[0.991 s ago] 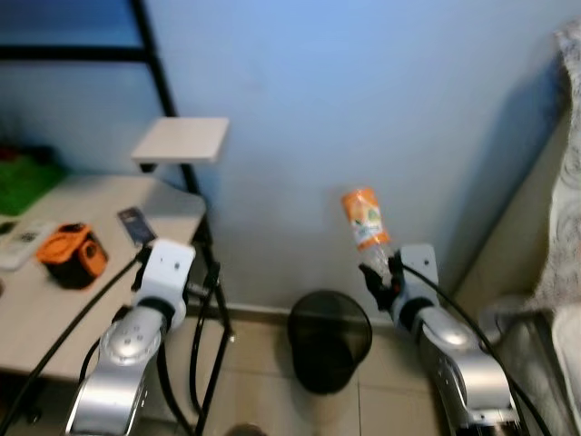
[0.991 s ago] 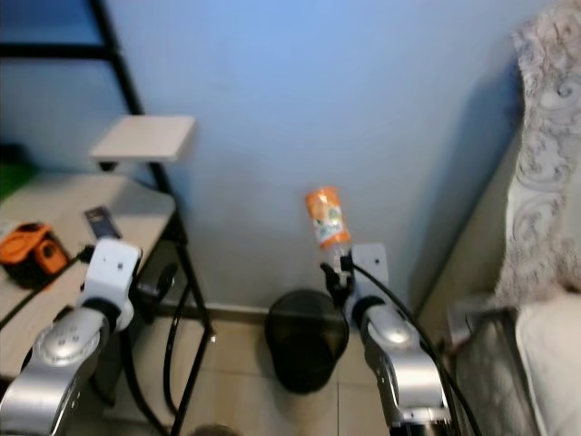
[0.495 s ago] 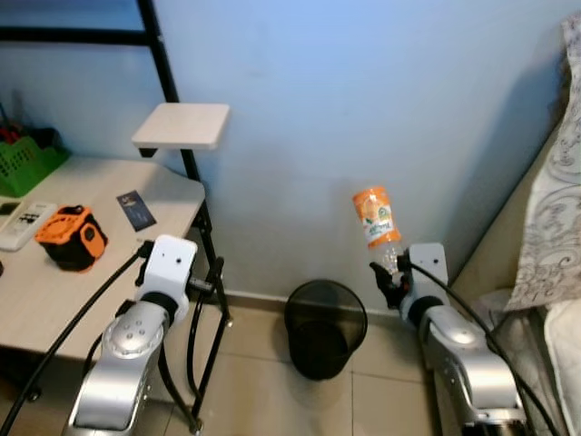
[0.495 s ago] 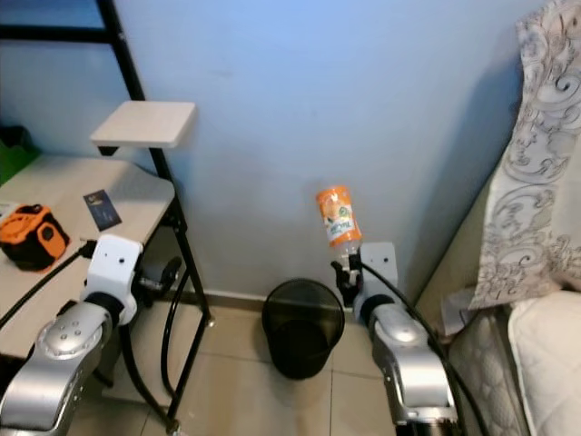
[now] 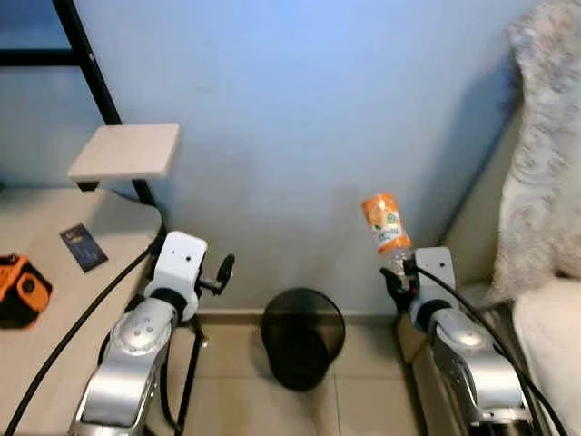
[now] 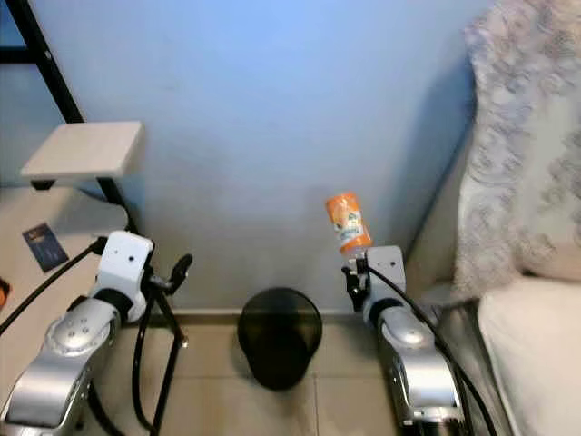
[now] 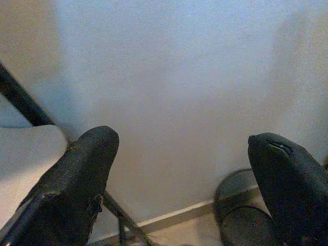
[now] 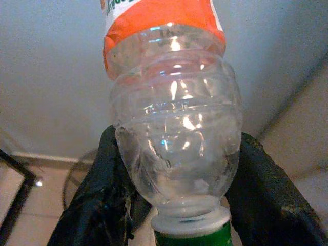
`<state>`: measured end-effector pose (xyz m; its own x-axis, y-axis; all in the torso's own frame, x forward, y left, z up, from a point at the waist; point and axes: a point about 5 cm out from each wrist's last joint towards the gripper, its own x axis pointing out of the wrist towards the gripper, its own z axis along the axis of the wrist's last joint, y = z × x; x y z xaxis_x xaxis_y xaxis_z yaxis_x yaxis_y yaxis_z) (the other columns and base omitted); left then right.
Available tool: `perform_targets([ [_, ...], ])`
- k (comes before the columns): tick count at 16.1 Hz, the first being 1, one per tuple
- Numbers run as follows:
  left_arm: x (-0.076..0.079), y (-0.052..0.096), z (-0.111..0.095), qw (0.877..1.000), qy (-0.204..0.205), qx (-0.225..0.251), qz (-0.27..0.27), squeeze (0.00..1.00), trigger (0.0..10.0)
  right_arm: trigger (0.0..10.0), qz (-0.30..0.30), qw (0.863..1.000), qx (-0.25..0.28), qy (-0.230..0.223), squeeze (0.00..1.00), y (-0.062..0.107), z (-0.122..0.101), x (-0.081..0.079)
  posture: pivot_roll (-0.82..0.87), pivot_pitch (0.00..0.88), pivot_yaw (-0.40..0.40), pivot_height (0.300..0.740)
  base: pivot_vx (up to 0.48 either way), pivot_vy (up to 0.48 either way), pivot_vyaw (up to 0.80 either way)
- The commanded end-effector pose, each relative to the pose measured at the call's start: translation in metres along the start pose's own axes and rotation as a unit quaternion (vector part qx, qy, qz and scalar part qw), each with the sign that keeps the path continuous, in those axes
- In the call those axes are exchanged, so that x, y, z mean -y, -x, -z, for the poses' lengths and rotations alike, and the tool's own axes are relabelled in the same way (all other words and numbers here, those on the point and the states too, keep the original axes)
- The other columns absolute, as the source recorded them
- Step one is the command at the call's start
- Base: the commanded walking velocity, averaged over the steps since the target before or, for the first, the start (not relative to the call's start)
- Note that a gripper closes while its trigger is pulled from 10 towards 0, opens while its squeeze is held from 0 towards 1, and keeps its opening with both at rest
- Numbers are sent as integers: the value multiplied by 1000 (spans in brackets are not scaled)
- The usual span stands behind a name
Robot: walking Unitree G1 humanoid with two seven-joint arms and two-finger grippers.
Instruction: Clean up the room
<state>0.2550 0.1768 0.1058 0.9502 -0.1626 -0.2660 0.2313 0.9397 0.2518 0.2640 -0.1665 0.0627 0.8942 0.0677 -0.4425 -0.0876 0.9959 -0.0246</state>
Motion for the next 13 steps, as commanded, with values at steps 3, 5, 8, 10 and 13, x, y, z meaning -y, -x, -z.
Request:
perform_targets([
  [3,-8,1,2,1000,-3,-5,-10,0,10000,10000,-25,1000,17,9,0,-3,-10,-13,44,0,22,740,401,0,0],
  [5,-8,1,2,1000,-4,-6,-10,0,10000,10000,-32,999,16,13,0,-3,-11,-13,45,0,23,740,373,0,0],
  [8,-3,4,6,999,-23,-15,35,0,10000,10000,-63,995,4,80,0,-6,-7,-8,48,0,26,740,91,0,0],
  [10,1,7,8,994,-51,-21,99,0,10000,10000,-112,981,-42,150,0,-18,4,-4,49,0,29,740,0,0,0],
  [13,-2,3,10,973,-111,-35,199,0,10000,10000,-140,953,-110,244,0,-44,20,-4,63,0,26,740,0,0,0],
])
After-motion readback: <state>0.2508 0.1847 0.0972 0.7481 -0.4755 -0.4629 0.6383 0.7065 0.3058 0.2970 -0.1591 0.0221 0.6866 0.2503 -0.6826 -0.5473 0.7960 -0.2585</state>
